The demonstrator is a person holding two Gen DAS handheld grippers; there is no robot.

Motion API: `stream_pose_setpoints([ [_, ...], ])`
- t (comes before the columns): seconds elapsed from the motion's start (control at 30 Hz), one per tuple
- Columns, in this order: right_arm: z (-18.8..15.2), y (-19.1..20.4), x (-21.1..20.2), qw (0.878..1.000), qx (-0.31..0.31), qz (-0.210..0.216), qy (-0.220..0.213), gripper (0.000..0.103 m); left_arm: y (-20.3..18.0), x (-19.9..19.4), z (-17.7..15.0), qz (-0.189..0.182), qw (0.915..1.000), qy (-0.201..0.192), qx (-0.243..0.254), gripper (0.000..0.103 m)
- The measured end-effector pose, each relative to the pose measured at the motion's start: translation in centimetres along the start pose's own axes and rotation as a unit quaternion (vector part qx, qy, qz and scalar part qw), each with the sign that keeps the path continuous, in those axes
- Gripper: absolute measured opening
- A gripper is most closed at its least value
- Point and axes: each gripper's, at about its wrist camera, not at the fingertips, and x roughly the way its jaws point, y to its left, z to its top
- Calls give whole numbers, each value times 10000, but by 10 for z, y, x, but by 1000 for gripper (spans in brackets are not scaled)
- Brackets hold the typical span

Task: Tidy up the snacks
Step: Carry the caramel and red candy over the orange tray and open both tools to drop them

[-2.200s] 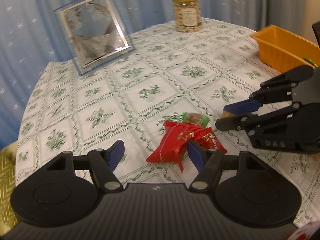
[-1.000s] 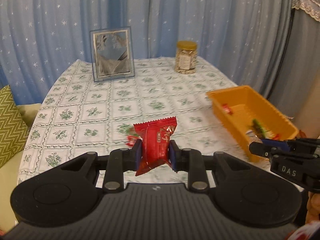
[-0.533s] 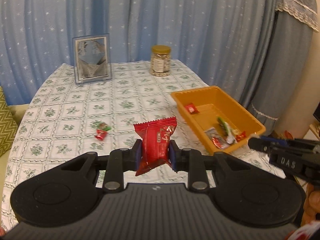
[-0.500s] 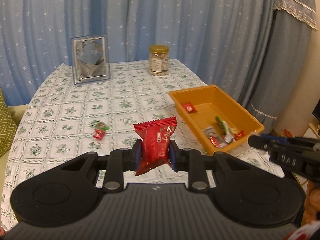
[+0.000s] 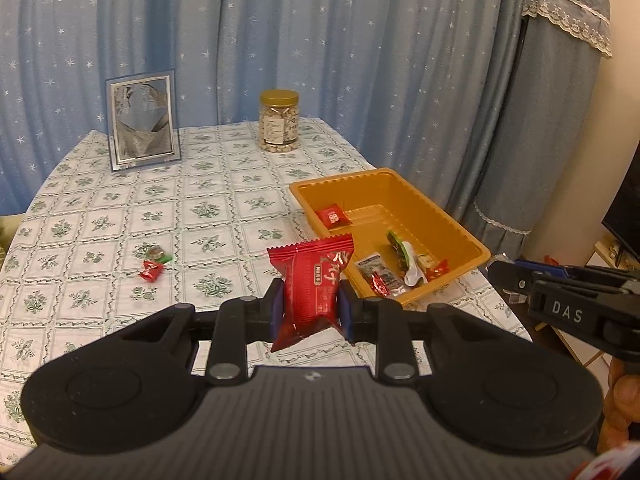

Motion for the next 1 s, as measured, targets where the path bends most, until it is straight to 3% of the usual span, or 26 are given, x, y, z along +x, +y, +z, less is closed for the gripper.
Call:
stream_pose_setpoints([
  [0.47,9,-28,28,9995,214,-161,150,21,-13,37,11,-161,9998,148,1,25],
  [1.0,42,-69,99,9984,308,-348,319,21,-45,130,45,-484,9978,407,176,25],
])
